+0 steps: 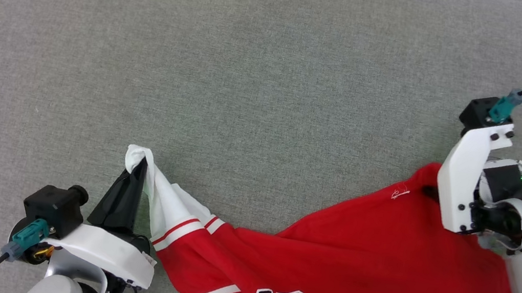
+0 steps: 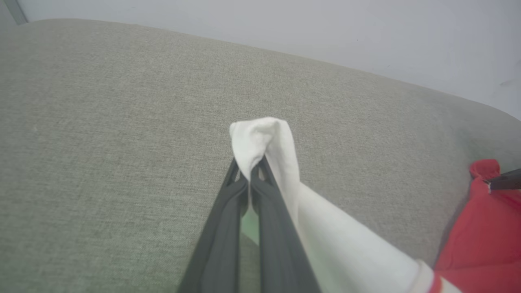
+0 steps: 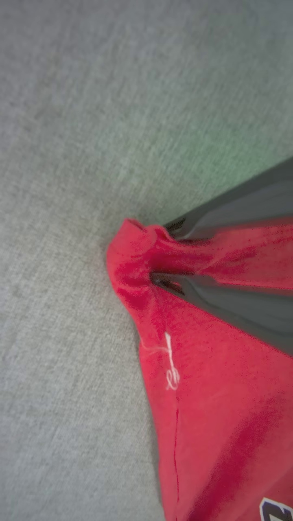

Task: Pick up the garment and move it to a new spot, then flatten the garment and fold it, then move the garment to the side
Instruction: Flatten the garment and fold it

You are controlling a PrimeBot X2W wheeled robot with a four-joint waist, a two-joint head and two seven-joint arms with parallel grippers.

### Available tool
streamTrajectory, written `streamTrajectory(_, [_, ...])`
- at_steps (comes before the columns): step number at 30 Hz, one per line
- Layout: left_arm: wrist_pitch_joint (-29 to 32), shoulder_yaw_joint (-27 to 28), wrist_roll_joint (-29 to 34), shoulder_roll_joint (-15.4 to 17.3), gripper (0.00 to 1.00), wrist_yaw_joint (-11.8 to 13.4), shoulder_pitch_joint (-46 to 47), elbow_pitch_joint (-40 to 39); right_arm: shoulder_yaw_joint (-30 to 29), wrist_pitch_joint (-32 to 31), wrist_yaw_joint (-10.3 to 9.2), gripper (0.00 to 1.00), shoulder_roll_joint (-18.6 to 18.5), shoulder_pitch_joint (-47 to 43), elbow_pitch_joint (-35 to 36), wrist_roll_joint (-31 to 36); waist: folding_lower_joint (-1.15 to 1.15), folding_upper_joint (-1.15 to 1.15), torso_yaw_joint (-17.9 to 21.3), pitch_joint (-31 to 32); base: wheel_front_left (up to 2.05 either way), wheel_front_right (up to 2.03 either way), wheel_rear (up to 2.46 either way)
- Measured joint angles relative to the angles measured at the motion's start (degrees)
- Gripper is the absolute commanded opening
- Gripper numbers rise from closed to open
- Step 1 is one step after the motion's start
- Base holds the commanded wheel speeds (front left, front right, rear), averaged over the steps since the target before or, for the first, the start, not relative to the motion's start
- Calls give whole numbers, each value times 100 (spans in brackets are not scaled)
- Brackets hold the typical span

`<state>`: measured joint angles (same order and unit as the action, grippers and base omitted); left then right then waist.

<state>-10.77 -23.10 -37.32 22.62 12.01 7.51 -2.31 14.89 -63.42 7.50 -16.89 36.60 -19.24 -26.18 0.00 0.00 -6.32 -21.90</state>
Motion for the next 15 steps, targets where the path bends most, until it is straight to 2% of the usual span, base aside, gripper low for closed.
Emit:
streamTrajectory(8, [-4, 69, -22, 98, 0, -3, 5, 73, 401, 455, 0, 0, -111, 55, -154, -280, 0, 0, 92, 246, 0, 0, 0])
streamTrajectory(15, [188, 255, -9, 464, 0, -104, 477, 37, 343, 1225, 1, 0, -258, 131, -178, -345, 0, 0, 224, 866, 0, 0, 0])
